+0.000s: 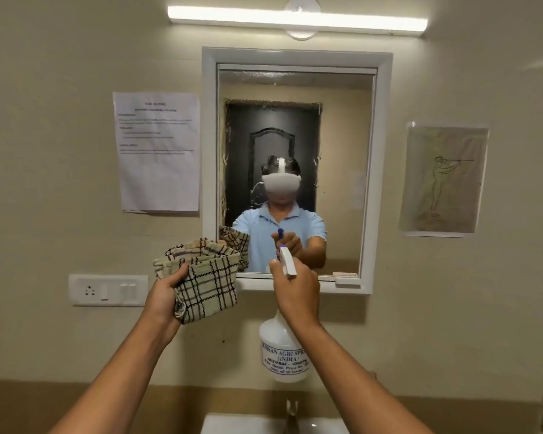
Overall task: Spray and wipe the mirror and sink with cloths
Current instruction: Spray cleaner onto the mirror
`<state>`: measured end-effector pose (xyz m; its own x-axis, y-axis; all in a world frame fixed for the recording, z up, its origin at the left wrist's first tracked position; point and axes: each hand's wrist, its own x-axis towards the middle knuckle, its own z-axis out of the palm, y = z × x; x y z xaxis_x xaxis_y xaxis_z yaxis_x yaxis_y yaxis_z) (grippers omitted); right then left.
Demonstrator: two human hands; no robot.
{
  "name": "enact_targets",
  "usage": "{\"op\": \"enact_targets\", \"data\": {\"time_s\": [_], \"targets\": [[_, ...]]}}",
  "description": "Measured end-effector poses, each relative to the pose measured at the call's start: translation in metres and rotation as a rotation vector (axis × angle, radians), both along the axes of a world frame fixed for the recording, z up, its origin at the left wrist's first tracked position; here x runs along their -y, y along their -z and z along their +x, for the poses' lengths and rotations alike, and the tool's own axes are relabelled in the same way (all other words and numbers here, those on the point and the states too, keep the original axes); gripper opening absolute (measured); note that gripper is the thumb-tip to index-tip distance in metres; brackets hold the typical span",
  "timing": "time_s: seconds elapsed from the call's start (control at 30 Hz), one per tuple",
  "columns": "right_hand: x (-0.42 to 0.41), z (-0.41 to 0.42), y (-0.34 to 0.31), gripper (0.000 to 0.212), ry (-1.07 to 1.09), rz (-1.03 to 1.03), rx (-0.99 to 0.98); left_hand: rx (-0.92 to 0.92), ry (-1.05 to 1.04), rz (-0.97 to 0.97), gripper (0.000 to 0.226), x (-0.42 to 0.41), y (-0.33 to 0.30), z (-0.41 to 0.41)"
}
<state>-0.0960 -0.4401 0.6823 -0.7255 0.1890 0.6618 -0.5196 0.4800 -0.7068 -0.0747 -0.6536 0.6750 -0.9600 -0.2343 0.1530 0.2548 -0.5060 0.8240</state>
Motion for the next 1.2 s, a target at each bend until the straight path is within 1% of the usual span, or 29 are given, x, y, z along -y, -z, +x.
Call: {"op": "enact_targets", "data": {"time_s": [0.17, 0.23, 0.33, 0.43, 0.57, 0.63, 0.73, 0.83, 1.03, 1.2], "targets": [[0.048, 0.008, 0.006, 0.028, -0.052, 0.129, 0.009, 0.000, -0.054, -0.004, 0.029, 0.032, 0.007, 0.013], [0.061, 0.011, 0.012, 0.029, -0.085, 0.146, 0.037, 0.006, -0.058, 0.003, 0.029, 0.040, 0.009, 0.015], [0.070, 0.014, 0.024, 0.029, -0.121, 0.166, 0.066, 0.012, -0.056, 0.017, 0.029, 0.046, 0.012, 0.016], [0.065, 0.013, 0.033, 0.029, -0.107, 0.189, 0.073, 0.007, -0.051, 0.016, 0.029, 0.047, 0.016, 0.015], [0.039, 0.009, 0.038, 0.027, -0.044, 0.121, 0.088, -0.002, -0.005, 0.014, 0.041, 0.039, 0.021, 0.010], [0.021, 0.006, 0.038, 0.027, -0.007, 0.090, 0.080, 0.000, 0.014, 0.011, 0.043, 0.031, 0.023, 0.007], [-0.010, 0.002, 0.035, 0.028, 0.079, 0.085, 0.056, 0.013, 0.034, 0.015, 0.037, 0.015, 0.024, 0.001], [-0.039, 0.000, 0.032, 0.028, 0.130, 0.035, 0.035, 0.016, 0.049, 0.020, 0.030, -0.002, 0.023, -0.006], [-0.086, 0.000, 0.032, 0.035, 0.255, 0.031, 0.017, 0.007, 0.099, -0.003, 0.029, -0.038, 0.023, -0.015], [-0.114, 0.000, 0.038, 0.035, 0.296, 0.013, 0.042, 0.015, 0.150, -0.003, 0.031, -0.063, 0.028, -0.019]]}}
